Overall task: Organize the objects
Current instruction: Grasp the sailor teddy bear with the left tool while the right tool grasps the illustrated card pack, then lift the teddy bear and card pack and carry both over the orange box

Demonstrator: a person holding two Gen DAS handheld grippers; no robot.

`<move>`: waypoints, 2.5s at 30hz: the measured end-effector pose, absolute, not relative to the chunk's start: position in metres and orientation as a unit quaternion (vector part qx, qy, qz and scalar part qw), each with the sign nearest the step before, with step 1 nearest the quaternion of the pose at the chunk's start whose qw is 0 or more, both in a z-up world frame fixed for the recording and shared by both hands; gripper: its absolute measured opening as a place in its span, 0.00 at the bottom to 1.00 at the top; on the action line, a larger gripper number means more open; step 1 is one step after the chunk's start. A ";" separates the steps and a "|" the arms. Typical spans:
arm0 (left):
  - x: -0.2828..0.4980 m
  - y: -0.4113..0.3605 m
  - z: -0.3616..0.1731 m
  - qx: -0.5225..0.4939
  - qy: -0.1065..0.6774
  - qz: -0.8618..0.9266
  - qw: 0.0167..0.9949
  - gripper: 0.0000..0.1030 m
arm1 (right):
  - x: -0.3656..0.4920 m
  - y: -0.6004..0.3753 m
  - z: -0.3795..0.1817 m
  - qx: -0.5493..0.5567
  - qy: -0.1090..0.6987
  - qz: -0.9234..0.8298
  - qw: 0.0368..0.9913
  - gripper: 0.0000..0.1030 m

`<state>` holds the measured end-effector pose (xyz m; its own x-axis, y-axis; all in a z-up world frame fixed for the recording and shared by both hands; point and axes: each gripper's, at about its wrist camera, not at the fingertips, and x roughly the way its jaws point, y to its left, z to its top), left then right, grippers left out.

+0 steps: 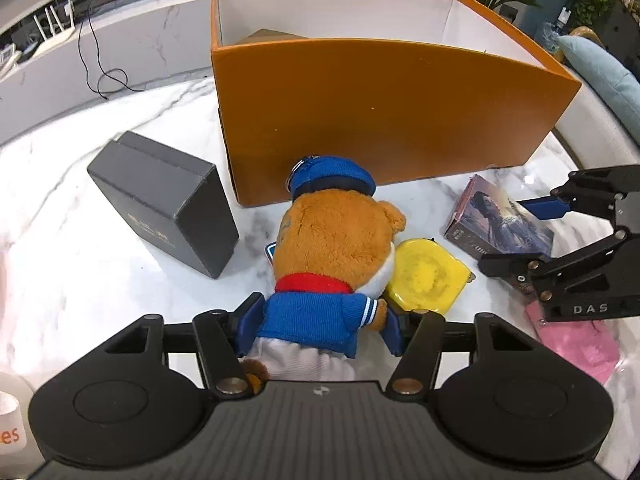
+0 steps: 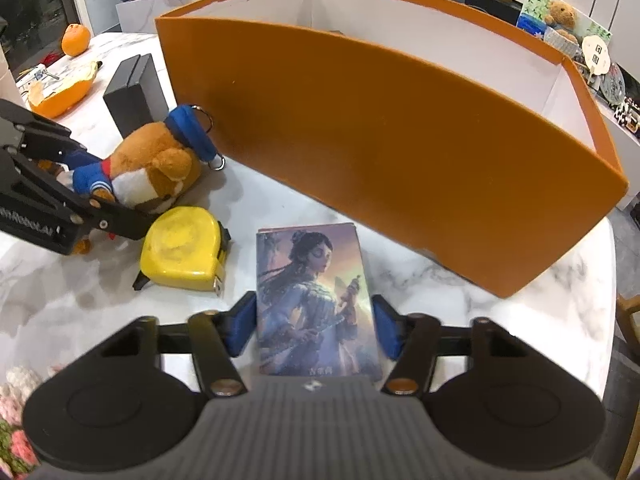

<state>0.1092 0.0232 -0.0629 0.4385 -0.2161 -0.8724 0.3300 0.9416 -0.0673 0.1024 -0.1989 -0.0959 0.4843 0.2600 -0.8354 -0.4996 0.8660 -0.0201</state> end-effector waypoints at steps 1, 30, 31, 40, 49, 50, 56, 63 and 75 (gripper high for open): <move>0.109 0.023 -0.063 0.059 0.504 -0.160 0.847 0.63 | 0.102 -0.198 -0.095 -0.134 0.458 0.222 0.850 0.59; 0.084 0.026 -0.026 0.045 0.475 -0.185 0.859 0.56 | 0.091 -0.219 -0.028 -0.075 0.441 0.222 0.867 0.59; 0.082 0.027 -0.024 0.042 0.473 -0.188 0.860 0.56 | 0.089 -0.220 -0.023 -0.074 0.438 0.224 0.868 0.59; 0.071 0.027 0.010 0.026 0.448 -0.190 0.873 0.56 | 0.091 -0.235 0.028 -0.003 0.387 0.256 0.886 0.59; 0.104 -0.002 0.065 0.047 0.407 -0.208 0.888 0.56 | 0.105 -0.259 0.060 0.047 0.339 0.250 0.906 0.59; 0.108 -0.007 0.071 0.051 0.403 -0.211 0.889 0.56 | 0.107 -0.262 0.063 0.049 0.335 0.245 0.909 0.59; 0.145 -0.028 0.098 0.045 0.381 -0.214 0.898 0.56 | 0.125 -0.278 0.072 0.082 0.310 0.198 0.926 0.59; 0.172 -0.045 0.106 0.007 0.362 -0.211 0.908 0.56 | 0.137 -0.291 0.060 0.113 0.289 0.132 0.941 0.59; 0.217 -0.059 0.055 -0.032 0.403 -0.169 0.899 0.56 | 0.139 -0.286 0.026 0.105 0.257 0.076 0.958 0.59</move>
<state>0.2170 -0.0589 0.0553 0.6174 -0.3300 -0.7141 0.2775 0.9408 -0.1948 0.1394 -0.2864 0.0255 0.8563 0.2000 -0.4761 -0.0922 0.9663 0.2402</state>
